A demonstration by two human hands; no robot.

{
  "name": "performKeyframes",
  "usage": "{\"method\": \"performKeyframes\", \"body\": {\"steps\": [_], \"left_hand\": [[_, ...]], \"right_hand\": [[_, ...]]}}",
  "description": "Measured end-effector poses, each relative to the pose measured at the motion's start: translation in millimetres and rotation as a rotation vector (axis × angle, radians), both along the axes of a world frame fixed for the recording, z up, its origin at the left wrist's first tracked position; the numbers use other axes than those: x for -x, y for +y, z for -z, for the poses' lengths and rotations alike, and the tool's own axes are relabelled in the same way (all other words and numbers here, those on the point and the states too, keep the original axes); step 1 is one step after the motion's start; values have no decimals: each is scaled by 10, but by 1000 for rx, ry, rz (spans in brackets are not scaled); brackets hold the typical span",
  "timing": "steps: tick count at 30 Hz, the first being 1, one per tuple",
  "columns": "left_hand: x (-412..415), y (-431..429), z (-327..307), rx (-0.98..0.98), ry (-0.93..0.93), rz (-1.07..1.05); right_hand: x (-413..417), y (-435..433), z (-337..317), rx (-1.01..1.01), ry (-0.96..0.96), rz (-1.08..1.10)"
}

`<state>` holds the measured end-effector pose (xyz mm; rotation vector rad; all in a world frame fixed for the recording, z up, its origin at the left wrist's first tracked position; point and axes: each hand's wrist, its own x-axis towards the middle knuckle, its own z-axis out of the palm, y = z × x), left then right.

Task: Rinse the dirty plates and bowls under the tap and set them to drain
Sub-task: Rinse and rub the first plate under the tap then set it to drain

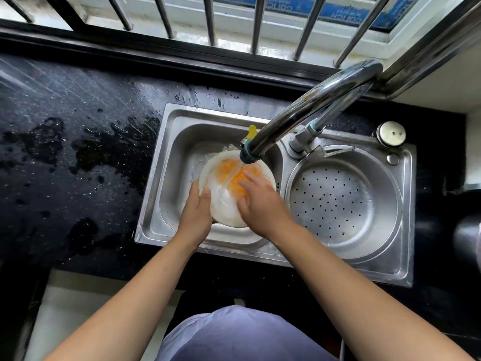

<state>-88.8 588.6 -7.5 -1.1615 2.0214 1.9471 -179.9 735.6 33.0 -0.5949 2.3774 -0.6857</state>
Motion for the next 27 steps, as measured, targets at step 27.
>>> {"method": "performKeyframes", "body": {"steps": [27], "left_hand": [[-165,-8,74,-18,-32,-22]], "right_hand": [[-219,-213,-29,-412,78,-346]]}}
